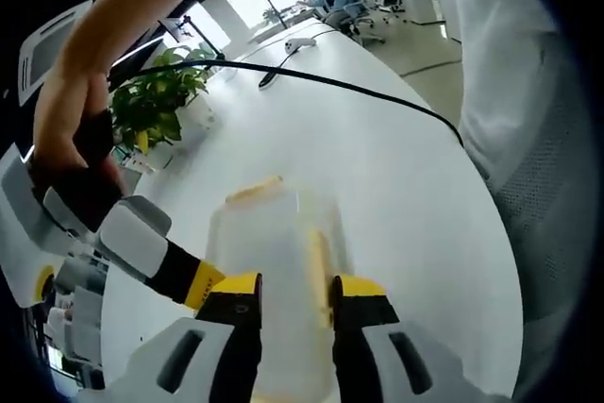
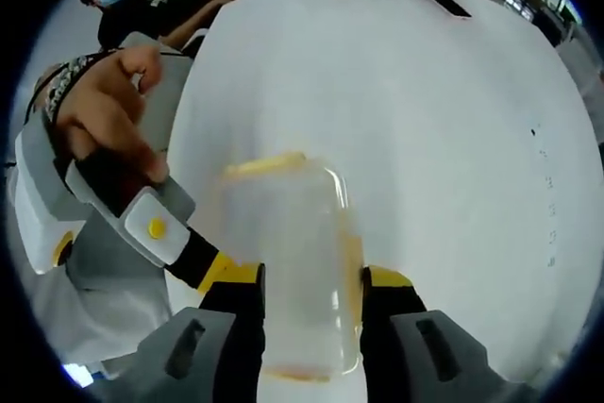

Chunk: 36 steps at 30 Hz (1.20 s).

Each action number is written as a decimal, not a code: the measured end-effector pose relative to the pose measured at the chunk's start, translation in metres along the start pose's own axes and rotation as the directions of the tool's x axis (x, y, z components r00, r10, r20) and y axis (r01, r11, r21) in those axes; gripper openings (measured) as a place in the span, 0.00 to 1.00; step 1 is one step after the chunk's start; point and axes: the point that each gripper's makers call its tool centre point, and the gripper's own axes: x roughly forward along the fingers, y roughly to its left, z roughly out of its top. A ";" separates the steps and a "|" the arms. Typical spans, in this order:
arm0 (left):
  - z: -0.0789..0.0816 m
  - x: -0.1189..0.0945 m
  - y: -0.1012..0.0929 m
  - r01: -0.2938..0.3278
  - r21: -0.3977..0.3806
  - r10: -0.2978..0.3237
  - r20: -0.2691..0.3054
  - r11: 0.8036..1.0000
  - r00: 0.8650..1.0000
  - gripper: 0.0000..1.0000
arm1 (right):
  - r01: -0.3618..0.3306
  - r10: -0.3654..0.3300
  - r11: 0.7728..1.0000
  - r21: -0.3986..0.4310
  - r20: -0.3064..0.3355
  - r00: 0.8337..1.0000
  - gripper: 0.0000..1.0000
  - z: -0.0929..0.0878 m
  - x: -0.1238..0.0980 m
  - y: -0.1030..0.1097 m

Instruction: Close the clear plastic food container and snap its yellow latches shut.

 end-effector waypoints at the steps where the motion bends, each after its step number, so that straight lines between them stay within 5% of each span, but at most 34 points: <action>1: 0.000 0.000 0.000 -0.001 0.001 0.001 0.001 1.000 1.000 0.22 | -0.001 0.001 1.000 0.000 0.000 1.000 0.35 0.000 0.000 -0.001; 16: 0.000 0.001 0.000 0.005 0.018 -0.005 0.004 1.000 1.000 0.23 | -0.013 0.013 1.000 -0.001 0.001 1.000 0.31 0.002 -0.001 -0.008; 19: 0.002 0.001 -0.002 0.007 0.020 -0.008 0.009 1.000 1.000 0.23 | -0.031 0.031 0.999 -0.010 -0.010 0.999 0.30 0.002 -0.001 -0.006; 20: 0.004 0.001 -0.006 0.029 0.023 -0.029 0.015 0.999 0.999 0.23 | -0.095 0.094 0.995 -0.027 -0.027 0.995 0.29 0.002 0.002 0.005; 21: 0.003 -0.001 -0.003 0.014 0.023 -0.014 0.012 1.000 1.000 0.23 | -0.045 0.044 0.999 -0.018 -0.029 0.999 0.29 0.002 0.001 -0.002; 36: 0.005 0.000 -0.001 -0.011 0.025 0.010 0.023 1.000 1.000 0.24 | -0.060 0.060 0.998 -0.003 0.003 0.998 0.33 -0.008 -0.004 0.005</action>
